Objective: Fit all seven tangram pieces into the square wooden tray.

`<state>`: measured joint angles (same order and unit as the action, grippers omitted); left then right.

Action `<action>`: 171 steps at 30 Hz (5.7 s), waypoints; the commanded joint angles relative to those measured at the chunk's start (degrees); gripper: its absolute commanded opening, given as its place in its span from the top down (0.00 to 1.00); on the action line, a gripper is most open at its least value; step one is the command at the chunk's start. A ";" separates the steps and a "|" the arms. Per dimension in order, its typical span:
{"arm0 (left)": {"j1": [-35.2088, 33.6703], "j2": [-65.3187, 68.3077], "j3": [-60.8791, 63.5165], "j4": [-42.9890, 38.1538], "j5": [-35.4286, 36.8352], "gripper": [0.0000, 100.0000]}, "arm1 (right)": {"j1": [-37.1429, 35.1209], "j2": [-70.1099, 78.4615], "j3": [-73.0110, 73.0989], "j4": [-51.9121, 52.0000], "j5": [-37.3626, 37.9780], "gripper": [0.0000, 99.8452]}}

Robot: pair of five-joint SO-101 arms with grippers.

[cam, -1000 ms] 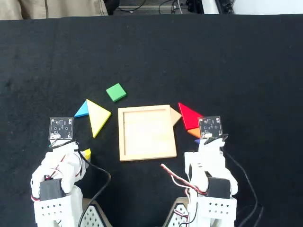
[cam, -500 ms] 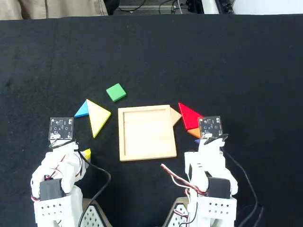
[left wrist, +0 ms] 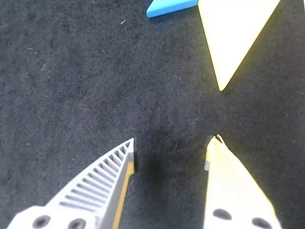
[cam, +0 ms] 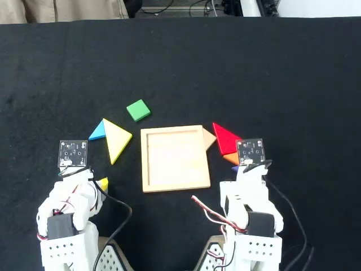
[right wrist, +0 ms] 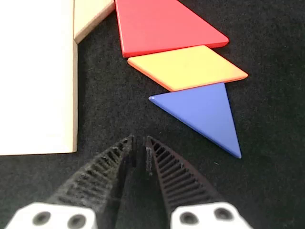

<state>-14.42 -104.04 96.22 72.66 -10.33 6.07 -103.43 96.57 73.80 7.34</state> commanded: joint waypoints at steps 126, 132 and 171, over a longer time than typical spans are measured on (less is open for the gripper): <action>0.66 -0.26 1.10 0.18 0.53 0.75 | -0.88 -3.56 -0.04 0.26 -0.26 0.95; 0.57 -0.26 1.10 0.18 0.53 0.75 | -0.88 -3.56 -0.04 0.26 -0.53 0.95; 12.88 -0.35 -0.75 -18.11 0.18 0.75 | 2.11 -3.47 -0.04 -27.60 1.32 0.95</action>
<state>-1.58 -104.04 96.22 58.95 -10.24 6.15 -103.43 96.57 47.78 7.25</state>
